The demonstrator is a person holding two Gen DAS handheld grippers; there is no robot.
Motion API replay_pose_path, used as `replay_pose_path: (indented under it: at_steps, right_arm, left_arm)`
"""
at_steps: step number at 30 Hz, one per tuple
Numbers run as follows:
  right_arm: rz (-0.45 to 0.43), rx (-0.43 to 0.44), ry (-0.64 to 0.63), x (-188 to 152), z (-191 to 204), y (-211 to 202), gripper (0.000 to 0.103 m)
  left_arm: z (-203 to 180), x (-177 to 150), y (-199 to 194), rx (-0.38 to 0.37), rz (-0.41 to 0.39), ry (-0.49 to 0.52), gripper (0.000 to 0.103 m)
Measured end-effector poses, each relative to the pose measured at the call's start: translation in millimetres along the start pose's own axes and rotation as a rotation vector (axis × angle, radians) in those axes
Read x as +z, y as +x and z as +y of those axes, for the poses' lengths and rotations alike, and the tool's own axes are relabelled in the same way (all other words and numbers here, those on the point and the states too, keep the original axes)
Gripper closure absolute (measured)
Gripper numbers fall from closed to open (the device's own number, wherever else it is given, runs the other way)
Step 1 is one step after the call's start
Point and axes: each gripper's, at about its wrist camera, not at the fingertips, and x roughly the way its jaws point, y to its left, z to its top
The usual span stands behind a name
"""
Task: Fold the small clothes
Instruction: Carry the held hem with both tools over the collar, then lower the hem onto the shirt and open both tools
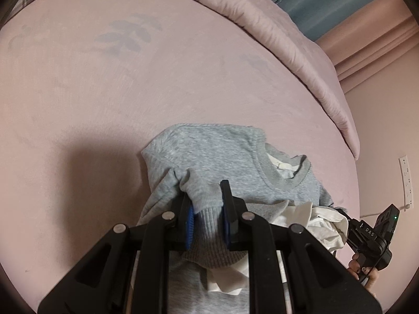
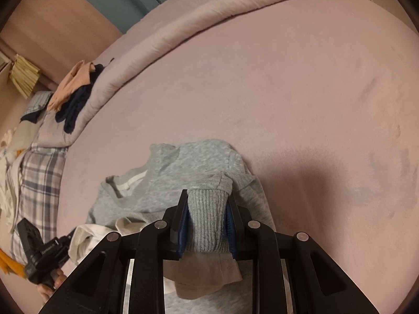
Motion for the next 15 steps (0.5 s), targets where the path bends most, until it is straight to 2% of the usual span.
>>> replay_pose_path:
  at_steps: [11,13,14,15]
  right_arm:
    - [0.018,-0.018,0.032,5,-9,13,0.080]
    - [0.021,-0.014,0.022,5,-8,10,0.076]
    - [0.023,-0.015,0.016,5,-7,8,0.072]
    - [0.025,-0.016,0.011,6,-6,6,0.064]
  left_arm:
    - [9,1,11,0.012,0.020,-0.041,0.083]
    - [7,1,6,0.001,0.020,-0.042,0.083]
    - [6,0,1,-0.008,0.017,-0.045,0.079]
    - [5,0,-3,-0.019,0.011,-0.046,0.070]
